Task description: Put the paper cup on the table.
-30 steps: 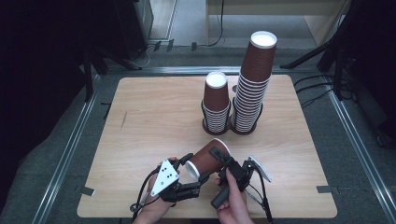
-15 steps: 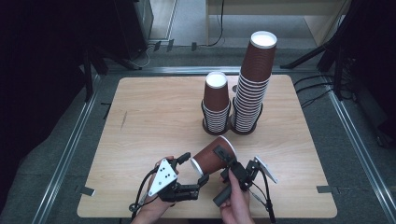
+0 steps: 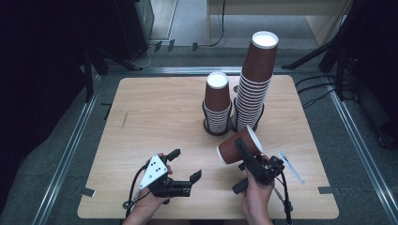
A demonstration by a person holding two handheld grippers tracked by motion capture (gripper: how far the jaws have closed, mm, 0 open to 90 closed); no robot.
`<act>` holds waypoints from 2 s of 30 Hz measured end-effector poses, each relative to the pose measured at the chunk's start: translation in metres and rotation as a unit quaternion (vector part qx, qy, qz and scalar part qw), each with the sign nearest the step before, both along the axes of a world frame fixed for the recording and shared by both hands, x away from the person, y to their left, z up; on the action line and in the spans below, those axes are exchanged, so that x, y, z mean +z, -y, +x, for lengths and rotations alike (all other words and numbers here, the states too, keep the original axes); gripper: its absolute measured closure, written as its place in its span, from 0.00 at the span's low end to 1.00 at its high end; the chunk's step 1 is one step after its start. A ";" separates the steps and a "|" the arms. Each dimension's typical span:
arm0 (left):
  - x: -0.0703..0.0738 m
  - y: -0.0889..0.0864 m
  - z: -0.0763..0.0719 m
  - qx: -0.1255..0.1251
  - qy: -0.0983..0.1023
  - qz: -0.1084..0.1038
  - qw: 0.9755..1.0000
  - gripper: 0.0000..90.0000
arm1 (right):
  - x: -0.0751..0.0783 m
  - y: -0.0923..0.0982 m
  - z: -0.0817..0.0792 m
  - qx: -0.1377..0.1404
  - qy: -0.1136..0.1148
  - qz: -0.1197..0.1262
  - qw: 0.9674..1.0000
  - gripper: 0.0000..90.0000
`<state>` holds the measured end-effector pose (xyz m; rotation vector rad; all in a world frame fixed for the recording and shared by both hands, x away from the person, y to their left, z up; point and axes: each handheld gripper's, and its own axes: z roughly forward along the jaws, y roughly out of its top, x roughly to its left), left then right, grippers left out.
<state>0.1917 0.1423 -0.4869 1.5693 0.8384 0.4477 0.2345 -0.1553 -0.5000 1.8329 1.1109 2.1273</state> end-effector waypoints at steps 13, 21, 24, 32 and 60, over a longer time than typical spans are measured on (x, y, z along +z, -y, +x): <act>-0.004 -0.036 0.010 0.052 -0.014 0.001 0.999 0.02 | 0.013 0.018 0.004 -0.068 0.074 -0.130 0.986 0.13; -0.015 -0.062 0.014 0.104 -0.039 0.003 0.994 0.02 | 0.010 0.027 0.008 -0.098 0.093 -0.206 0.969 0.13; -0.020 -0.069 0.013 0.115 -0.044 0.008 0.992 0.02 | 0.009 0.028 0.011 -0.102 0.101 -0.251 0.957 0.13; -0.027 -0.082 0.013 0.142 -0.060 0.030 0.988 0.02 | 0.004 0.031 0.015 -0.116 0.111 -0.320 0.934 0.13; -0.048 -0.143 0.009 0.251 -0.087 0.047 0.963 0.00 | -0.014 0.057 0.038 -0.134 0.119 -0.436 0.882 0.12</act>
